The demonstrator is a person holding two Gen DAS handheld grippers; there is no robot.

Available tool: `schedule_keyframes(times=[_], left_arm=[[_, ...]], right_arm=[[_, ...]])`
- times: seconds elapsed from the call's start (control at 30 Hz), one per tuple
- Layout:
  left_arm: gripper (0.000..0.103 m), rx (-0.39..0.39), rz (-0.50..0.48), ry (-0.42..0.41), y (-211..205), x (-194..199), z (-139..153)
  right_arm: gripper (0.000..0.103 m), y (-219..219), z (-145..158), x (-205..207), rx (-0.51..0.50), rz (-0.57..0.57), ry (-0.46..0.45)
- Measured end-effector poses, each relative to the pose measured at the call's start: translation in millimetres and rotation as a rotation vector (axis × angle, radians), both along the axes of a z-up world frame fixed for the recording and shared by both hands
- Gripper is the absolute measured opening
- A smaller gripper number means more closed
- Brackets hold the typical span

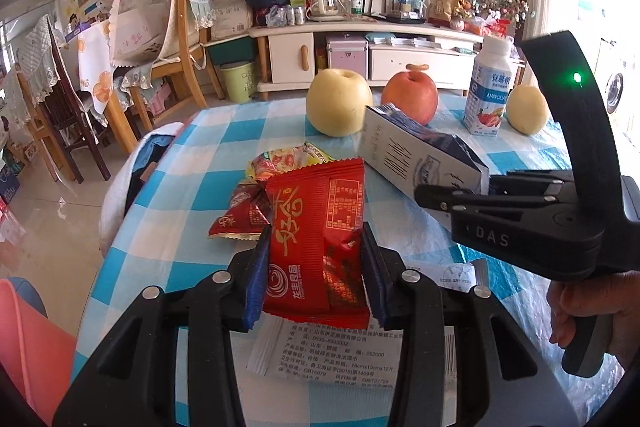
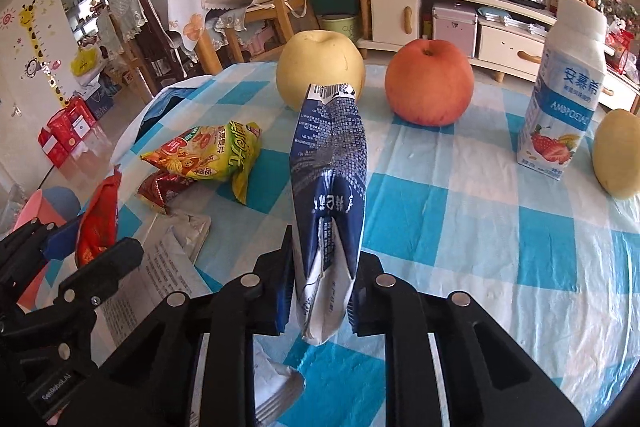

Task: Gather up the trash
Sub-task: 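Carry the red packet and milk carton to the pink bucket with both tools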

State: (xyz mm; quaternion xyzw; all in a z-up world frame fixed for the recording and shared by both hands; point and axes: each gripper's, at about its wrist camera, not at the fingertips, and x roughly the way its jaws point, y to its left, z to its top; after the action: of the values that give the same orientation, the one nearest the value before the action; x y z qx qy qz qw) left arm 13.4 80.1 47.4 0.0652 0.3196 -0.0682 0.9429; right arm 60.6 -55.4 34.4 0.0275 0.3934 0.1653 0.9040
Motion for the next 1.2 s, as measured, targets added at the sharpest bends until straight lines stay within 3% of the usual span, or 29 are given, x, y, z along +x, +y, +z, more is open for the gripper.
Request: schedule_keyframes(times=[0.5,1.2], left_arm=[[0.043,-0.016,0.095,-0.146,39.3,-35.5,32.4],[0.043,-0.1,0.263,-0.224,109.4,-67.7,60.6]], right_arm=[[0.022,5.3,21.6,-64.2,-0.044,-0.069,-0.049],[0.022,53.1,33.3,-148.0,-0.052,-0.014,-0.073]])
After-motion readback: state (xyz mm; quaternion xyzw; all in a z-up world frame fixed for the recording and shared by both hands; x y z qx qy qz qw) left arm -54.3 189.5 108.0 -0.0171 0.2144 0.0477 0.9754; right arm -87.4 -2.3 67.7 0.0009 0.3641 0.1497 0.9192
